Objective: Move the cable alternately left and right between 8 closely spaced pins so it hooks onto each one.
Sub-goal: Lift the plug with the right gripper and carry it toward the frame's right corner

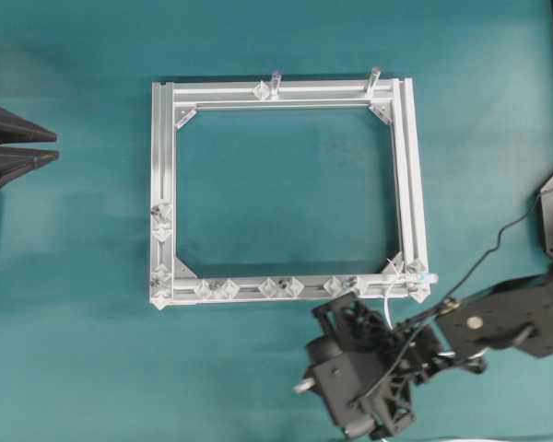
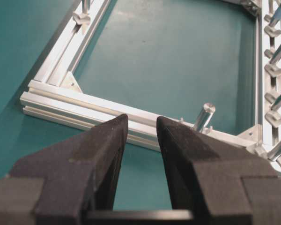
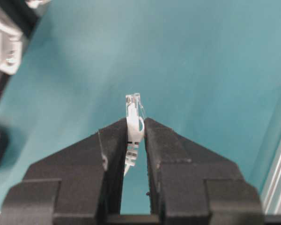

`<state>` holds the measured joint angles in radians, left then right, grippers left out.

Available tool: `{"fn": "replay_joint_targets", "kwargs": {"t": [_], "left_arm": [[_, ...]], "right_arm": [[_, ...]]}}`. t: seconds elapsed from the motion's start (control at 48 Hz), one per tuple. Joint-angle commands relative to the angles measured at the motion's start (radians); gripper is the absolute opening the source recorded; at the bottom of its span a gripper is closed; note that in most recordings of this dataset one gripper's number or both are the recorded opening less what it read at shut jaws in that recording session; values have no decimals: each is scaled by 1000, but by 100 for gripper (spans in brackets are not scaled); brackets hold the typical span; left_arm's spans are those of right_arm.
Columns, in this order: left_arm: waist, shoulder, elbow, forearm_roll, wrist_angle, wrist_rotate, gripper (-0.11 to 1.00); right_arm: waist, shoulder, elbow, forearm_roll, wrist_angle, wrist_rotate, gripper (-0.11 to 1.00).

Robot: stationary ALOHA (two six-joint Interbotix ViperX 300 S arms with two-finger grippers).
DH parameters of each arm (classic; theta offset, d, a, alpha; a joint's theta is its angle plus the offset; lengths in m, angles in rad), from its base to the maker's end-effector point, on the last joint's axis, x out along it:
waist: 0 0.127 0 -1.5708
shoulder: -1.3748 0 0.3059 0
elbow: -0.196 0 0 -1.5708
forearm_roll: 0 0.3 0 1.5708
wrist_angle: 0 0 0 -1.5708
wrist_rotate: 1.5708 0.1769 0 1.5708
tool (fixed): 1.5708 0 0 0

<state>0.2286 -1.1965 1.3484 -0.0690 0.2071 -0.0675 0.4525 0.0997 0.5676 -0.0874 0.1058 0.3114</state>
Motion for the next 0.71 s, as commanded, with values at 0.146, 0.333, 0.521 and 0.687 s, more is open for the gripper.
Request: {"fn": "replay_joint_targets", "kwargs": {"t": [0.146, 0.333, 0.521, 0.687], "left_arm": [[-3, 5, -11, 5, -3, 2, 35], [-3, 5, -11, 6, -3, 3, 35], [-3, 5, -8, 6, 25, 3, 35], [-3, -11, -3, 6, 32, -5, 35]], "right_arm": [[-31, -107, 64, 3, 5, 58, 13], [-32, -143, 83, 2, 21, 63, 13], [-34, -201, 129, 2, 17, 66, 13], [-34, -279, 187, 2, 17, 91, 13]]}}
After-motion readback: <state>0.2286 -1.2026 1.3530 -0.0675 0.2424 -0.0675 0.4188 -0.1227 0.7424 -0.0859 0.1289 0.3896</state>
